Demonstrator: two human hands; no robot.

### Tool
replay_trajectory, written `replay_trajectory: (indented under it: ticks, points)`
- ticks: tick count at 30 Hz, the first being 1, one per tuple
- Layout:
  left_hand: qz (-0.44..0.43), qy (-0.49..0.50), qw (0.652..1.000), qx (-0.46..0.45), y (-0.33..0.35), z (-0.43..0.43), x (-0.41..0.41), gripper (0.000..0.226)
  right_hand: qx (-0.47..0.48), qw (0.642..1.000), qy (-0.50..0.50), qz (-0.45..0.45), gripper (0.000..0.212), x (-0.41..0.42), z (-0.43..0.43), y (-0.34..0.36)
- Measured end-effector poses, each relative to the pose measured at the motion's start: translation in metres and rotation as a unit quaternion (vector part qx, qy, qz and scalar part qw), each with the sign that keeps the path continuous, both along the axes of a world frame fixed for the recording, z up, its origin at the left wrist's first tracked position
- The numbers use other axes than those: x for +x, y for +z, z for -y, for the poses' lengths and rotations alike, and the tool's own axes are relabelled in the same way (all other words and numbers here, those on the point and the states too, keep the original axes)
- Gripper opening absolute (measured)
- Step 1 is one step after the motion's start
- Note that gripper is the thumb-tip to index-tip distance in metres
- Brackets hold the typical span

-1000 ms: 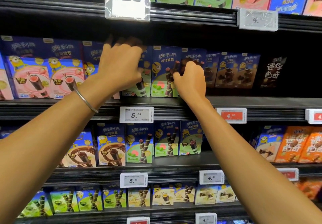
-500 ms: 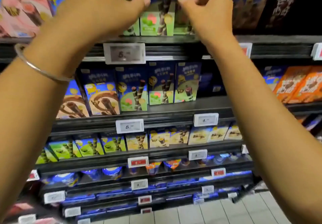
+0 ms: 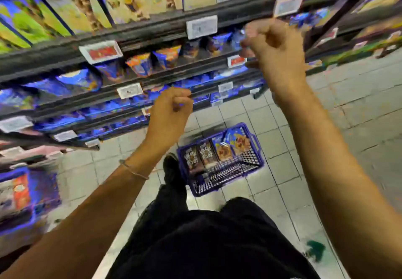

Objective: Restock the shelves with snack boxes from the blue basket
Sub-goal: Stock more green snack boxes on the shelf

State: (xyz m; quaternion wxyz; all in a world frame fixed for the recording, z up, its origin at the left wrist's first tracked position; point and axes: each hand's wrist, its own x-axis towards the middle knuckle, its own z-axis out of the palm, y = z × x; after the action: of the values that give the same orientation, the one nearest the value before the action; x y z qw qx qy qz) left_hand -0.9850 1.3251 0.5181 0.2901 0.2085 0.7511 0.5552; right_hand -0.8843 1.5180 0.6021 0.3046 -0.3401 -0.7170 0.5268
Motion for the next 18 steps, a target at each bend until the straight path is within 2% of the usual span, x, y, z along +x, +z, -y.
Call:
replay_trajectory:
  ticks: [2, 3, 6, 9, 10, 12, 13, 16, 18]
  points:
    - [-0.01, 0.004, 0.994, -0.107, -0.051, 0.012, 0.044, 0.014, -0.041, 0.995, -0.021, 0.09, 0.013, 0.058, 0.024, -0.06]
    - [0.017, 0.005, 0.992, -0.128, -0.074, 0.022, 0.067, 0.016, -0.08, 0.989, -0.002, 0.123, 0.013, 0.085, 0.034, -0.09]
    - [-0.023, -0.05, 0.974, -0.218, -0.138, 0.045, 0.129, 0.012, -0.122, 0.961, 0.041, 0.245, 0.014, 0.15, 0.055, -0.174]
    - [0.039, -0.065, 0.956, -0.282, -0.207, 0.066, 0.175, 0.014, -0.168, 0.922, 0.083, 0.339, 0.011, 0.21, 0.079, -0.255]
    - [0.051, -0.065, 0.945, -0.317, -0.231, 0.071, 0.185, 0.018, -0.178, 0.908, 0.101, 0.365, 0.006, 0.223, 0.086, -0.278]
    - [0.074, -0.081, 0.925, -0.364, -0.281, 0.079, 0.201, 0.027, -0.199, 0.879, 0.114, 0.418, 0.024, 0.244, 0.096, -0.323]
    - [0.079, -0.092, 0.917, -0.38, -0.305, 0.082, 0.207, 0.028, -0.205, 0.867, 0.122, 0.437, 0.025, 0.251, 0.099, -0.342]
    - [0.063, -0.14, 0.891, -0.427, -0.375, 0.088, 0.218, 0.028, -0.205, 0.851, 0.119, 0.468, 0.011, 0.263, 0.105, -0.41]
    - [0.04, -0.177, 0.879, -0.442, -0.426, 0.091, 0.217, 0.035, -0.204, 0.847, 0.102, 0.48, 0.016, 0.258, 0.106, -0.459]
